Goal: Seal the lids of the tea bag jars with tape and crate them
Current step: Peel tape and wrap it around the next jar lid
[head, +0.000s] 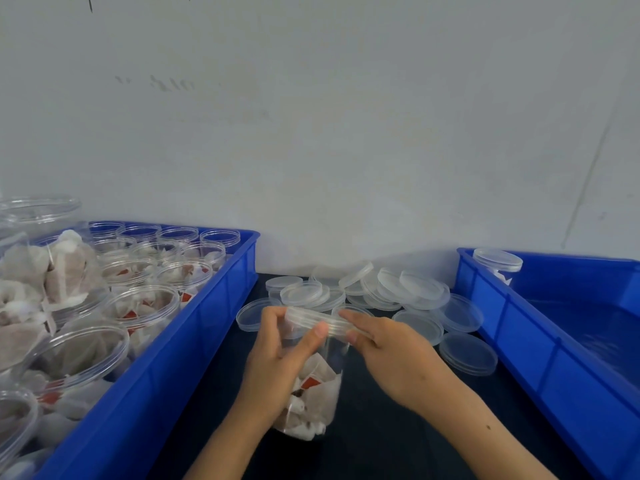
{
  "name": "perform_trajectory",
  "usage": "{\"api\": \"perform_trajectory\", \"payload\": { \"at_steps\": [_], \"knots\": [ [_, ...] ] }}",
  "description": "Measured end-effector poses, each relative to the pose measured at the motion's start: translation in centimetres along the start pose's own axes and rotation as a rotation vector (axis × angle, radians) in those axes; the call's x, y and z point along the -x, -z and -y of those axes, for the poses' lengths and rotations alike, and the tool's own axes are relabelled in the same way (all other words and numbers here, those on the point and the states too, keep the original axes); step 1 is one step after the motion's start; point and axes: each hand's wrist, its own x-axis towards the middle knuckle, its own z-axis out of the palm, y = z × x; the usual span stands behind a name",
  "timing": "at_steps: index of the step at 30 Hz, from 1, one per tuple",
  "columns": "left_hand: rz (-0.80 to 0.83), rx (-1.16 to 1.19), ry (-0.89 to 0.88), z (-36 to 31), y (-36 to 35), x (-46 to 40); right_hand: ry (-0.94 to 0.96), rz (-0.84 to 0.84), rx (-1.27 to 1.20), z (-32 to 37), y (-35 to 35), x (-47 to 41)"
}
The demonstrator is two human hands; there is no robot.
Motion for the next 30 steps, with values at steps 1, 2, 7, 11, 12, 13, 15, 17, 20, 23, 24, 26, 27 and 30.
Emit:
{"api": "perform_trajectory", "payload": {
  "at_steps": [1,2,7,11,12,13,15,17,20,23,24,26,27,30],
  "knots": [
    [-0.018,-0.109,-0.041,-0.1,-0.1,0.2,0.003,-0.009,0.023,0.1,-0.1,0.1],
    [-0.025,-0.183,-0.064,-0.1,-0.2,0.3,0.011,-0.018,0.049,0.2,-0.2,0.3],
    [-0.113,-0.103,-0.002,-0.4,0.2,-0.1,0.068,0.04,0.093,1.0,-1.2,0.8],
    [-0.099,0.074,0.051,0.0,0.9,-0.7,0.002,0.123,-0.092,1.1,-0.6,0.9],
    [-0.088,0.117,0.068,0.0,1.1,-0.8,-0.013,0.132,-0.117,1.1,-0.4,0.9],
    [-0.073,0.149,0.083,0.1,1.2,-0.9,-0.017,0.143,-0.122,1.0,-0.2,0.9],
    [-0.036,0.195,0.111,0.2,1.3,-1.0,-0.024,0.158,-0.105,1.0,0.2,0.8],
    [0.003,0.238,0.137,0.4,1.2,-1.1,-0.047,0.147,-0.056,0.8,0.4,0.8],
    [0.054,0.277,0.179,0.4,1.1,-1.1,-0.053,0.122,-0.005,0.5,0.4,0.8],
    [0.097,0.297,0.204,0.4,1.2,-1.2,-0.032,0.104,-0.008,0.4,0.5,0.6],
    [0.11,0.295,0.202,0.3,1.3,-1.3,-0.022,0.097,-0.013,0.3,0.5,0.5],
    [0.113,0.285,0.187,0.3,1.2,-1.3,0.003,0.084,-0.012,0.1,0.6,0.4],
    [0.105,0.292,0.179,0.4,1.2,-1.3,0.014,0.079,-0.006,0.1,0.6,0.4],
    [0.105,0.347,0.162,0.8,1.2,-1.4,0.022,0.067,0.001,0.1,0.5,0.4]
  ]
}}
